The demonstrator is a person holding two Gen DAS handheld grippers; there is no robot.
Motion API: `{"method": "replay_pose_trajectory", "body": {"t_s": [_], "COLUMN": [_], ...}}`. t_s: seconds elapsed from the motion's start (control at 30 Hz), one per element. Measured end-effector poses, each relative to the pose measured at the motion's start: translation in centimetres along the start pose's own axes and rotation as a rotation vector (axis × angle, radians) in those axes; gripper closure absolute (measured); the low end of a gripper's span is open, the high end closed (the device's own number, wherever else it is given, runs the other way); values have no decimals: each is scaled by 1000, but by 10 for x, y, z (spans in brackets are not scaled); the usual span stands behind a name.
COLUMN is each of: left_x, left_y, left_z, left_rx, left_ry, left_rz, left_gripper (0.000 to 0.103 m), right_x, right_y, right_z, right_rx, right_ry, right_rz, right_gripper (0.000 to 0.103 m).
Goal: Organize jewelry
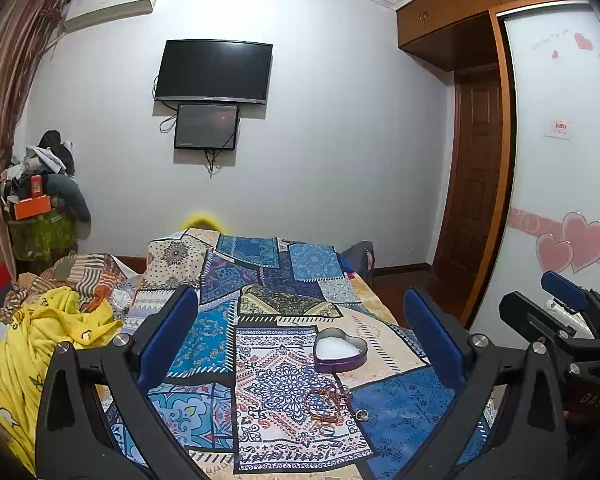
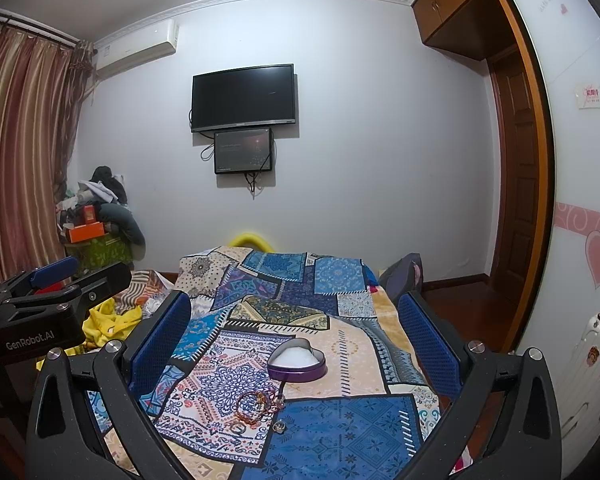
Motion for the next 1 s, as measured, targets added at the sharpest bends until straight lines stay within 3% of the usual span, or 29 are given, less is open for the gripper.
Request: {"method": "replay_pose_trajectory", "body": {"t_s": [0.7,1.0], "left_x": [0,-4], "left_y": [1,4], "left_z": [0,-3], "left_rx": [1,3], "left_ry": [0,-5], "left_rz": [-1,-15], "left_gripper": [0,0], "right_x": [1,-10], "right_y": [5,11], "right_z": [-12,0], "right_rx": [1,-8], "right_ry": [8,13], "right_rz": [-10,-41], "right_gripper": [0,0]}}
Point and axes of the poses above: each gripper's, at about its wrist camera, not at the fingertips, and x roughly against the way its jaws point, z to its right, y to its underside, the point moved 2 cm from there along -x, roughly the way its jaws point, and after that the axes turned 13 degrees about x, right-handed, at the moved point
